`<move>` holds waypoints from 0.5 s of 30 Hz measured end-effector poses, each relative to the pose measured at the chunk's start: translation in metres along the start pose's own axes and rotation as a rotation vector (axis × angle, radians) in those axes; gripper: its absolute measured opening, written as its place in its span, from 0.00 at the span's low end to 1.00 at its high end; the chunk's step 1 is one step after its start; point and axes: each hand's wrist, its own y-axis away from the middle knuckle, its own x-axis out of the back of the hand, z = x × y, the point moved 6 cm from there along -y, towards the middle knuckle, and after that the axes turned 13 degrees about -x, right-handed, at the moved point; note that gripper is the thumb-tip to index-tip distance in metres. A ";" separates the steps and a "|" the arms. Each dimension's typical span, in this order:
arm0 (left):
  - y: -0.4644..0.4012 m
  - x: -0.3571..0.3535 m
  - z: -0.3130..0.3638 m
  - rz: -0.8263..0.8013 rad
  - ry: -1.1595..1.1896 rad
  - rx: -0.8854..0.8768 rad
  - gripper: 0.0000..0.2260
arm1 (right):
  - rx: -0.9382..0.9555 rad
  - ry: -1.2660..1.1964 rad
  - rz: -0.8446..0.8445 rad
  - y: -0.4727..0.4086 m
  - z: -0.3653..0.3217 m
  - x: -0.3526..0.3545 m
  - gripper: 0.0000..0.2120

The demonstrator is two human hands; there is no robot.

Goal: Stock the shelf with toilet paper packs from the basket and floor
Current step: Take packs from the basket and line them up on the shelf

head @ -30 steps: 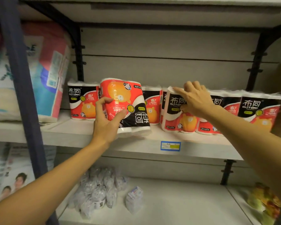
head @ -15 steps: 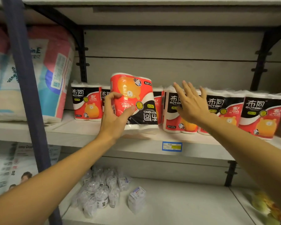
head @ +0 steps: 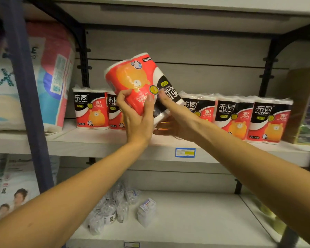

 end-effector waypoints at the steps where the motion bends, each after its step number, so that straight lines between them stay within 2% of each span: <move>1: 0.001 -0.003 0.000 -0.031 0.013 -0.013 0.21 | 0.031 -0.038 0.036 -0.001 -0.003 0.000 0.32; 7: 0.005 -0.009 -0.015 -0.196 0.035 0.022 0.26 | 0.025 -0.182 0.318 0.000 -0.002 0.009 0.27; 10: 0.014 -0.012 -0.021 -0.355 0.107 0.082 0.24 | 0.134 -0.153 0.508 0.004 -0.012 0.028 0.25; 13: 0.014 -0.004 -0.027 -0.497 -0.094 0.047 0.16 | 0.343 0.062 0.668 0.013 -0.041 0.041 0.32; 15: 0.013 0.004 -0.029 -0.595 -0.291 -0.094 0.09 | 0.485 0.247 0.677 0.021 -0.067 0.034 0.35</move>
